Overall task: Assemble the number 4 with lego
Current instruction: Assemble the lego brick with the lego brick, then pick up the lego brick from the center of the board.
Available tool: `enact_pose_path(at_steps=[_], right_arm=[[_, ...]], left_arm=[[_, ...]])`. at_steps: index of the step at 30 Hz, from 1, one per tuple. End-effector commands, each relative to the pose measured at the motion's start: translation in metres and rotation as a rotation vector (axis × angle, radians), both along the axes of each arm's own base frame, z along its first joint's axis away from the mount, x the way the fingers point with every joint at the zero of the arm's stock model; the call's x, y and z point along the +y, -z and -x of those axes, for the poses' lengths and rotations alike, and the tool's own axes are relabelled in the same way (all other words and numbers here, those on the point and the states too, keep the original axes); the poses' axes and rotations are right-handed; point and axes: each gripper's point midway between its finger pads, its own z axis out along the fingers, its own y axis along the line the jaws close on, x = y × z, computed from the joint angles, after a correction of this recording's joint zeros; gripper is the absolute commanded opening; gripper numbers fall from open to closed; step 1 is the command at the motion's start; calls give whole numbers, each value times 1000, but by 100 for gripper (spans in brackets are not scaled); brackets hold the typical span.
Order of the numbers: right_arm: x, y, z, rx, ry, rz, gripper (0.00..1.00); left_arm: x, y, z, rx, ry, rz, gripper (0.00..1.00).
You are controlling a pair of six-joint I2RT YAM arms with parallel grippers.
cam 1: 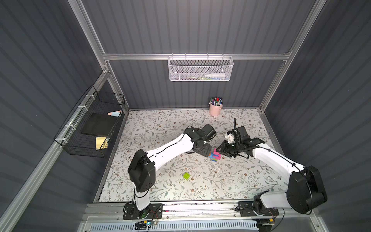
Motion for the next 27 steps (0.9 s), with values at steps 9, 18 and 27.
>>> enact_pose_path(at_steps=[9,18,27], right_arm=[[-23,41,27,154,10,146,29],[-24,39,25,149,13,153,29],[-24,41,27,154,16,151,30]], left_arm=[[82,40,78,166,171,-163,76],[74,76,96,282,186,-128,73],[70,102,88,295,195,-194,64]])
